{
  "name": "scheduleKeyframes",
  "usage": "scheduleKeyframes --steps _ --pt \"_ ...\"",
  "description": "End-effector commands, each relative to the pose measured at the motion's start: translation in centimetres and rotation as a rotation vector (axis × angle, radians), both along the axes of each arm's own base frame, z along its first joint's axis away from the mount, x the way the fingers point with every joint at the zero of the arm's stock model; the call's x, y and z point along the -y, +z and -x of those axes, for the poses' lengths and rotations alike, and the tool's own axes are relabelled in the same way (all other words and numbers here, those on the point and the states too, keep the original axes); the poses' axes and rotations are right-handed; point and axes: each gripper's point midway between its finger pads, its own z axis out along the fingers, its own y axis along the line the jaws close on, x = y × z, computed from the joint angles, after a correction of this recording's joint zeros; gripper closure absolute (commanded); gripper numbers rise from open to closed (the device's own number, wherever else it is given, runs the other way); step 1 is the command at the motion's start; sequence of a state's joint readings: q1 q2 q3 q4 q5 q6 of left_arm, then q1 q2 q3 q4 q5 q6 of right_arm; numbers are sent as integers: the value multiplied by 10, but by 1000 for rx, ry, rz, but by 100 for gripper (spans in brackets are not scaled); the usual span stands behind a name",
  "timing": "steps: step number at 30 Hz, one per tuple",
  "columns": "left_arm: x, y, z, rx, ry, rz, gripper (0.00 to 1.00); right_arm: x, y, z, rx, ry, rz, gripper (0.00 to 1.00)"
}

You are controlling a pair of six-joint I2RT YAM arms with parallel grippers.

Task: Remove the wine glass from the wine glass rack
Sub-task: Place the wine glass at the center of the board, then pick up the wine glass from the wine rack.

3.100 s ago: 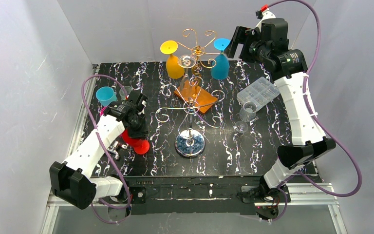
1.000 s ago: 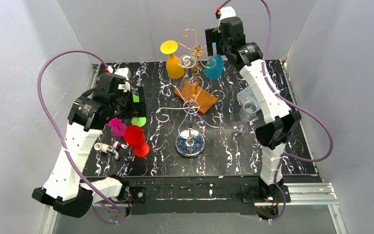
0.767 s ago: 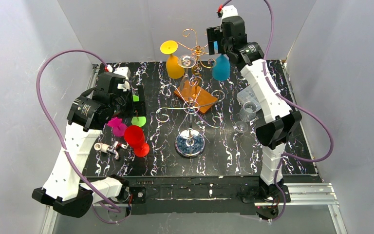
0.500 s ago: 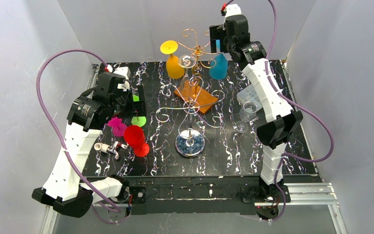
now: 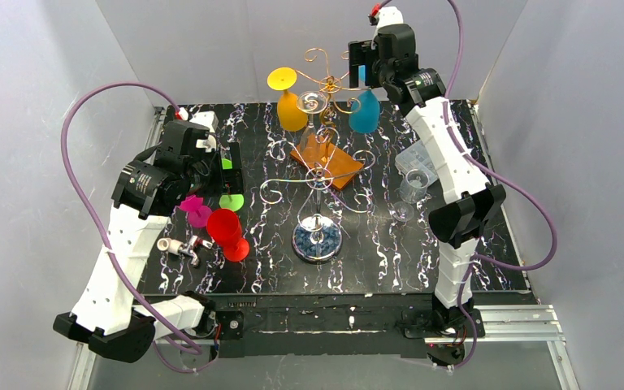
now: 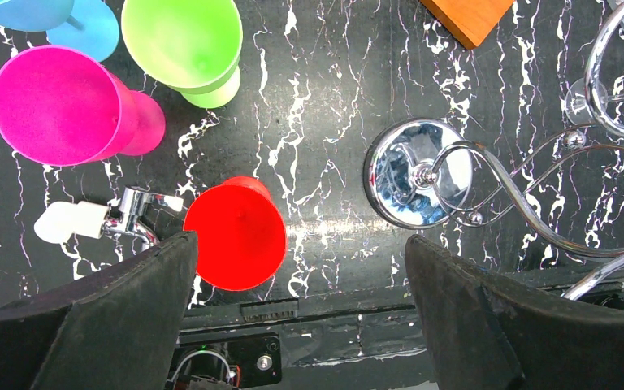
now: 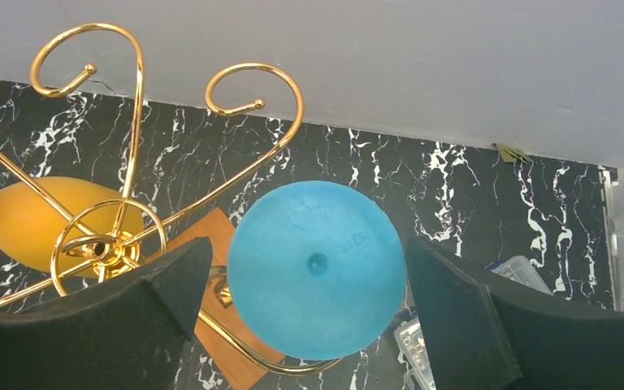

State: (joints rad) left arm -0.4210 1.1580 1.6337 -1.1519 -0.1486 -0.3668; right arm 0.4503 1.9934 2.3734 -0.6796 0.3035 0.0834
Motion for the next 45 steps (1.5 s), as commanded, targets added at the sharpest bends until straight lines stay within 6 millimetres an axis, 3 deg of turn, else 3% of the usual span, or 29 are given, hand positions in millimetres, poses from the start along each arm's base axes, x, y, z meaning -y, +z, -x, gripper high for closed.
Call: scheduleKeyframes --steps 1,11,25,34,45 --pt "-2 9 -1 30 0 1 2 5 22 -3 53 -15 -51 2" --pt "-2 9 -1 30 -1 3 2 4 20 -5 40 -3 -78 2" --pt "0 8 -2 30 -7 7 2 1 18 -4 31 11 -87 17" --pt "1 9 -3 35 -8 11 2 13 36 3 67 -31 -77 30" --pt "3 9 -6 35 -16 16 2 25 50 17 84 -59 -79 35"
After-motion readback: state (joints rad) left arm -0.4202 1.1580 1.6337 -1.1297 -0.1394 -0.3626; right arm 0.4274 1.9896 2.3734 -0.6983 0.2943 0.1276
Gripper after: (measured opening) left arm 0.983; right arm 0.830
